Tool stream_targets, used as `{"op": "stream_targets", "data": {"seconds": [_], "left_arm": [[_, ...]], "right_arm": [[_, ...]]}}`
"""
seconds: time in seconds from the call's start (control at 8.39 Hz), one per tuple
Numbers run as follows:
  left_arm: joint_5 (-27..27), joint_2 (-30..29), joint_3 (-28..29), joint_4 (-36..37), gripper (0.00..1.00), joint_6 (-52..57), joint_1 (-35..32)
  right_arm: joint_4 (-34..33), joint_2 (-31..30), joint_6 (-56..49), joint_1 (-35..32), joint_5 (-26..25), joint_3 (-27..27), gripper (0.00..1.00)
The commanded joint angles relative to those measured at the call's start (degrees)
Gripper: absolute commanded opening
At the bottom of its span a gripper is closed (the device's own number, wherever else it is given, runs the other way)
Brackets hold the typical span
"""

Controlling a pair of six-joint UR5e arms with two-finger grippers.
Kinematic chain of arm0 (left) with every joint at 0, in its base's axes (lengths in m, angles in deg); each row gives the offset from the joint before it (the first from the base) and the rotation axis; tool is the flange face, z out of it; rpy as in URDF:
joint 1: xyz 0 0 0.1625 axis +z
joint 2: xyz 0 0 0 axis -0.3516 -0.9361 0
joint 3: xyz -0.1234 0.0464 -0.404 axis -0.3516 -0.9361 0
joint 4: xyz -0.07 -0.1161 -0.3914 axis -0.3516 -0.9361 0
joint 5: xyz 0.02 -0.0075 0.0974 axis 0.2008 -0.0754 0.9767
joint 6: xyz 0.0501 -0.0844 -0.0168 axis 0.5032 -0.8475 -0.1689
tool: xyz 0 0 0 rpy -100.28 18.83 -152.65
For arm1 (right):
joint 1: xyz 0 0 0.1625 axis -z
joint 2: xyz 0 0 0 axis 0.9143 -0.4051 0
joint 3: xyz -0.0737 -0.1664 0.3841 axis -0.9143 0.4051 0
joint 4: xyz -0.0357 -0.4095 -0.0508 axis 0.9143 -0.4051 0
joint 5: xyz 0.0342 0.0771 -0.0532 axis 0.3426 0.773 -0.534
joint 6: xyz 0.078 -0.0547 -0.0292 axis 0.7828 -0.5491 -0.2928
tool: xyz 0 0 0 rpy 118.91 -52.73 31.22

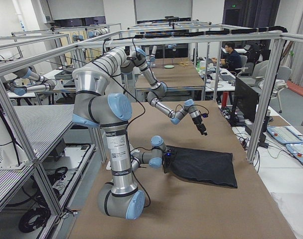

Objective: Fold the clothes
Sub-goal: 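Bring the left gripper to the other near corner and grasp it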

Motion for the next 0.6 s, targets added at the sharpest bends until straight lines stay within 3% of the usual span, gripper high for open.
{"op": "stream_targets", "data": {"seconds": [0.0,0.48], "left_arm": [[4.8,13.6,-16.0,0.0,1.00,-5.3,7.7],[18.9,19.2,-19.1,-0.1,1.00,-8.5,21.1]], "right_arm": [[0.3,0.1,-0.4,0.2,0.0,-0.1,0.00],[0.3,0.3,-0.5,0.1,0.0,-0.1,0.00]]}}
